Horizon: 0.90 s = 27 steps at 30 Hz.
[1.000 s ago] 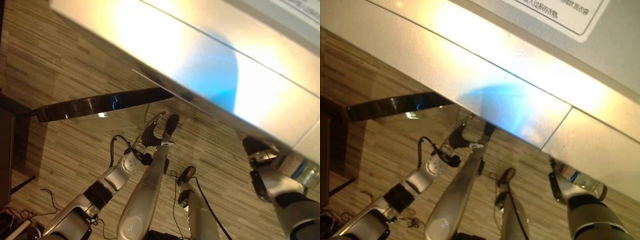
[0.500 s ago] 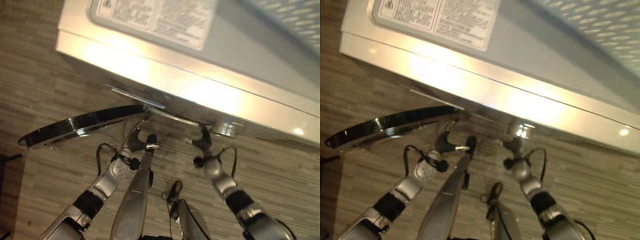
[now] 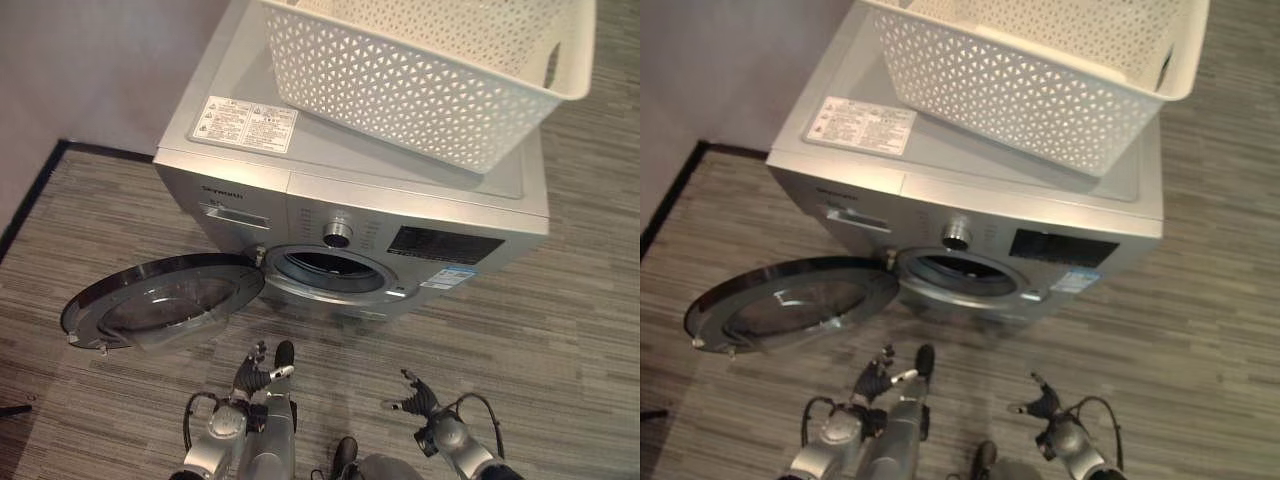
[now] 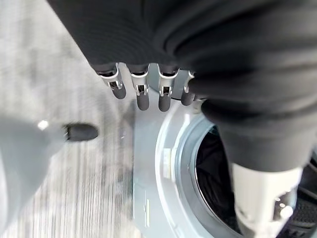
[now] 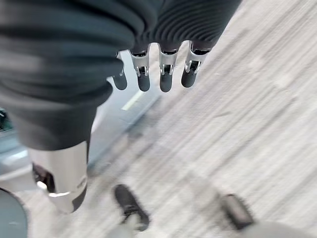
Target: Grab the laundry basket,head to the washer,open it,put in the laundry and shut it.
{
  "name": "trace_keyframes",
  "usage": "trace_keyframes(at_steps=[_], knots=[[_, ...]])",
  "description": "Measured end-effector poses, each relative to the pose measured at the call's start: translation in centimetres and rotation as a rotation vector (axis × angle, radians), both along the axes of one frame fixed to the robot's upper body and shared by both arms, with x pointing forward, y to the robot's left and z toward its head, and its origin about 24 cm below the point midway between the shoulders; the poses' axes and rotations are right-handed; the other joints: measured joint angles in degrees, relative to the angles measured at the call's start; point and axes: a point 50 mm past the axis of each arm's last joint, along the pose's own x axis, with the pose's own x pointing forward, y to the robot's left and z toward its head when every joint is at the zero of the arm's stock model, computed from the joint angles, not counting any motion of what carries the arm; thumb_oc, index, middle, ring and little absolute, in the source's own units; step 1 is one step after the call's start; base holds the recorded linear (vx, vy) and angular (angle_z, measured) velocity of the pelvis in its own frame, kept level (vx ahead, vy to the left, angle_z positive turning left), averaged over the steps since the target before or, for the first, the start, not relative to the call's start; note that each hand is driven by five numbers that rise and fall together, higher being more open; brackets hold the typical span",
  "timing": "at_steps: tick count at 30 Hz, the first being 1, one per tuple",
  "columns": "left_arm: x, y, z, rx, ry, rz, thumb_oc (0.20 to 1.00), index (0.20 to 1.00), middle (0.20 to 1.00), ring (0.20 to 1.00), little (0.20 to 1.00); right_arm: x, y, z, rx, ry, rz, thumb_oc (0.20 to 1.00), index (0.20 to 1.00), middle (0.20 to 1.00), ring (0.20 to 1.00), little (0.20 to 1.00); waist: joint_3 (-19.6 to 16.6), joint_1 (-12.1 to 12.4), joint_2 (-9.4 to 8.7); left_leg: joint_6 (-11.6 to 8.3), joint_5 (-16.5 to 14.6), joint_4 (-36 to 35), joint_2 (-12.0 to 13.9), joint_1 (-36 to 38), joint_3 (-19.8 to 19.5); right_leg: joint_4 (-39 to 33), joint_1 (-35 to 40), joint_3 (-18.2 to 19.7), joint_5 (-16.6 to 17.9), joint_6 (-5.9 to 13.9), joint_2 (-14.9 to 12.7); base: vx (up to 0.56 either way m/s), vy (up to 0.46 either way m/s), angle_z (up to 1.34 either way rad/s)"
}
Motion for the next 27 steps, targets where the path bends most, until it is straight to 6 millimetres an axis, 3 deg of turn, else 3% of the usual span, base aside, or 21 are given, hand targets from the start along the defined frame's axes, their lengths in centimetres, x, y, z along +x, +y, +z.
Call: trace_keyframes(at_steps=[1, 3, 4, 5, 6, 8, 9, 10, 11, 12, 14, 16, 17, 20, 21, 23, 24, 27], knots=[[0.2, 0.2, 0.1, -0.004, -0.006, 0.008, 1.0, 1.0, 1.0, 1.0, 1.0, -0.2, -0.3, -0.1, -0.007, 0.009, -0.007, 1.0, 1.0, 1.0, 1.0, 1.0, 0.0, -0.4, -0.51, -0.73, -5.2, 0.2, 0.0, 0.2, 2.7, -0.2, -0.1, -0.4, 0.9, -0.8, -1.1, -0.09, 0.056, 0.1], [0.5, 0.6, 0.3, 0.006, -0.014, 0.011, 1.0, 1.0, 1.0, 1.0, 1.0, 0.2, -0.6, 0.1, -0.016, -0.002, -0.018, 1.0, 1.0, 1.0, 1.0, 1.0, 0.0, -0.9, -1.48, 0.03, -4.1, 2.8, -0.9, 0.7, 3.5, -1.0, 0.5, -0.3, 1.4, -0.54, -3.0, -0.08, 0.073, -0.01], [0.6, 0.9, 0.4, 0.008, -0.019, 0.02, 1.0, 1.0, 1.0, 1.0, 1.0, -0.2, -1.2, -0.1, -0.035, 0.013, -0.028, 1.0, 1.0, 1.0, 1.0, 1.0, -0.9, -1.6, -1.38, 0.08, -3.9, 7.8, -1.4, 1.3, 1.3, -1.3, 0.3, 0.2, 1.9, -0.58, -4.1, -0.04, 0.088, -0.29], [0.8, 1.2, 0.6, 0.011, -0.024, 0.031, 1.0, 1.0, 1.0, 1.0, 1.0, -0.3, -1.6, -0.4, -0.056, 0.043, -0.045, 1.0, 1.0, 1.0, 1.0, 1.0, -1.2, -1.6, -2.48, 0.16, -3.9, 14.8, -3.2, 3.1, -1.5, -1.2, 0.4, 1.6, 2.1, -0.23, -5.3, -0.01, 0.095, -0.29], [0.7, 1.3, 0.5, 0.01, -0.023, 0.036, 1.0, 1.0, 1.0, 1.0, 1.0, -0.8, -2.2, -0.7, -0.069, 0.068, -0.071, 1.0, 1.0, 1.0, 1.0, 1.0, -2.1, -2.4, -1.92, 0.22, -2.6, 15.3, -4.7, 6.0, -3.1, -1.1, 0.9, 2.2, 2.5, 0.96, -5.9, 0.02, 0.12, -0.08], [2.0, 0.7, 1.3, -0.014, -0.06, 0.045, 1.0, 1.0, 1.0, 1.0, 1.0, -1.2, -3.1, -0.9, -0.095, 0.104, -0.106, 1.0, 1.0, 1.0, 1.0, 1.0, -1.8, -3.9, -0.68, 2.85, 1.6, 11.9, -3.8, 7.8, -4.3, 11.3, -5.4, 3.1, 2.9, 2.61, -7.1, 0.06, 0.188, -0.1], [2.2, 0.4, 1.3, -0.022, -0.063, 0.044, 1.0, 1.0, 1.0, 1.0, 1.0, -1.7, -3.2, -1.3, -0.11, 0.14, -0.11, 1.0, 1.0, 1.0, 1.0, 1.0, -4.7, -4.1, 0.87, 0.83, 6.4, 0.5, -1.3, 12.4, -4.2, 0.4, -8.8, 5.0, 3.4, 0.14, -4.9, 0.05, 0.227, -0.33], [2.5, 1.1, 1.7, 0.011, -0.075, 0.025, 1.0, 1.0, 1.0, 1.0, 1.0, -1.8, -2.6, -1.5, -0.102, 0.147, -0.104, 1.0, 1.0, 1.0, 1.0, 1.0, -5.7, -5.0, -0.91, 0.46, 6.8, -3.0, -2.1, 14.4, -3.2, -8.8, -7.1, 2.7, 16.4, 1.21, -7.9, 0.02, 0.173, -0.14], [2.7, 0.9, 1.5, 0.025, -0.065, 0.01, 1.0, 1.0, 1.0, 1.0, 1.0, -1.9, -2.5, -1.6, -0.097, 0.156, -0.117, 1.0, 1.0, 1.0, 1.0, 1.0, -5.7, -5.8, -0.16, -0.21, 5.4, -3.7, -0.7, 15.9, -2.2, -10.5, -5.0, 1.5, 16.9, 1.63, -7.0, -0.01, 0.101, 0.39], [3.2, 0.3, 1.6, 0.051, -0.066, -0.036, 1.0, 1.0, 1.0, 1.0, 1.0, -3.2, -2.6, -2.2, -0.102, 0.205, -0.144, 1.0, 1.0, 1.0, 1.0, 1.0, -7.1, -6.4, -1.01, -4.07, 3.0, -3.4, 0.7, 18.2, -2.2, -13.9, -3.0, 0.6, 18.3, 1.91, -6.9, -0.01, 0.059, 0.28], [3.0, -0.7, 1.4, 0.05, -0.06, -0.076, 1.0, 1.0, 1.0, 1.0, 1.0, -3.9, -3.4, -2.3, -0.126, 0.233, -0.154, 1.0, 1.0, 1.0, 1.0, 1.0, -8.1, -6.8, 0.28, -6.75, 3.4, -2.8, 2.4, 20.9, -2.5, -16.6, -1.1, -0.2, 19.5, 2.51, -6.2, -0.03, 0.072, 0.24], [3.0, -1.6, 1.3, 0.042, -0.059, -0.109, 1.0, 1.0, 1.0, 1.0, 1.0, -4.4, -3.6, -2.5, -0.138, 0.254, -0.152, 1.0, 1.0, 1.0, 1.0, 1.0, -8.8, -7.2, 1.96, -8.19, 2.4, -4.6, 2.7, 22.2, -2.0, -18.7, 0.4, -0.9, 20.3, 3.46, -5.6, -0.02, 0.06, 0.27], [2.8, -1.8, 1.2, 0.041, -0.048, -0.114, 1.0, 1.0, 1.0, 1.0, 1.0, -4.2, -2.8, -2.6, -0.132, 0.261, -0.133, 1.0, 1.0, 1.0, 1.0, 1.0, -8.9, -6.3, 1.89, -8.96, 1.6, -5.0, 2.5, 22.7, -2.0, -19.1, 0.5, -0.9, 20.4, 4.1, -6.0, -0.04, 0.054, 0.1], [2.5, -1.4, 1.2, 0.051, -0.046, -0.119, 1.0, 1.0, 1.0, 1.0, 1.0, -3.5, -2.0, -2.6, -0.123, 0.254, -0.107, 1.0, 1.0, 1.0, 1.0, 1.0, -8.9, -5.5, 1.96, -8.68, 1.2, -5.0, 1.7, 22.8, -2.1, -19.1, 0.7, -1.0, 21.0, 4.94, -6.7, -0.02, 0.011, 0.06], [2.3, -1.1, 1.4, 0.055, -0.056, -0.115, 1.0, 1.0, 1.0, 1.0, 1.0, -3.3, -1.9, -2.6, -0.116, 0.256, -0.096, 1.0, 1.0, 1.0, 1.0, 1.0, -9.3, -5.1, 2.83, -7.5, 0.1, -5.0, 1.7, 22.9, -2.3, -19.1, 0.8, -1.0, 21.2, 5.46, -6.9, 0.0, -0.006, 0.07], [2.1, -0.8, 1.4, 0.075, -0.059, -0.127, 1.0, 1.0, 1.0, 1.0, 1.0, -2.9, -2.0, -2.4, -0.125, 0.246, -0.083, 1.0, 1.0, 1.0, 1.0, 1.0, -9.7, -4.3, 4.41, -6.97, -1.7, -5.0, 2.0, 23.5, -2.3, -19.1, 1.4, -1.3, 21.3, 5.81, -6.5, 0.01, -0.018, 0.07], [1.8, -0.9, 1.5, 0.089, -0.065, -0.141, 1.0, 1.0, 1.0, 1.0, 1.0, -3.3, -2.4, -2.5, -0.141, 0.256, -0.08, 1.0, 1.0, 1.0, 1.0, 1.0, -10.6, -4.2, 6.1, -6.45, -4.3, -5.0, 3.1, 23.7, -2.4, -19.1, 1.7, -1.8, 21.5, 6.02, -5.6, 0.01, -0.034, 0.12], [0.8, -0.1, 1.3, 0.132, -0.058, -0.139, 1.0, 1.0, 1.0, 1.0, 1.0, -4.1, -2.5, -2.7, -0.143, 0.276, -0.078, 1.0, 1.0, 1.0, 1.0, 1.0, -10.8, -3.4, 6.61, -5.84, -5.1, -4.8, 3.0, 23.7, -2.6, -19.0, 2.3, -1.9, 21.7, 5.98, -5.7, 0.0, -0.042, 0.06]])
